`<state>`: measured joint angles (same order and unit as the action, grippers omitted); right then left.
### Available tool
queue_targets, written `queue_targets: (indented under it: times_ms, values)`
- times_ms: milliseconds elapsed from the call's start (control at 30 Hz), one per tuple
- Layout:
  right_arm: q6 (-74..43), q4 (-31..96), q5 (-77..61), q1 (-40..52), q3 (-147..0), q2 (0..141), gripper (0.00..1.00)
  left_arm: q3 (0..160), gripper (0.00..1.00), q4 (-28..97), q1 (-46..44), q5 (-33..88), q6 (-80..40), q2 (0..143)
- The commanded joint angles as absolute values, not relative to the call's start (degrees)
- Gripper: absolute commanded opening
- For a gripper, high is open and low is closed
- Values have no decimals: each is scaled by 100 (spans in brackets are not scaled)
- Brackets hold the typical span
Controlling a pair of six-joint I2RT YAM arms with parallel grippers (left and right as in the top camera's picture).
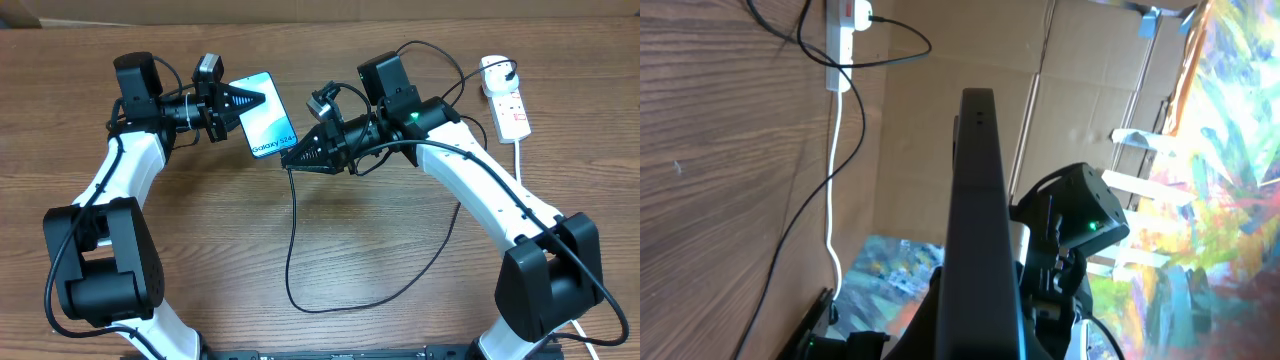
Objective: Plug charger to phone and switch on socket
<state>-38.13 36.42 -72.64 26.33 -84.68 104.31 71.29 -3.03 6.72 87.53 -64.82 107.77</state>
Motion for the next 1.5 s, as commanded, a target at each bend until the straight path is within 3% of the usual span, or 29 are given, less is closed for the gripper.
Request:
queue_targets:
  times_ms: [0,167,400,1467]
  values:
    - [-3750,3588,-7273,2574,-8285,10374,4,7286,4,-331,635,9052,-6497,10757]
    - [-3767,3465,-7288,2574,-7970,10377,4,7286,4,-329,635,9052,-6497,10757]
    - [-3870,2687,-8326,2580,-7944,10377,4,7286,4,-331,635,9052,-6497,10757]
    - [-4080,2303,-7754,2823,-7789,10379,4,7286,4,-331,635,9052,-6499,10757]
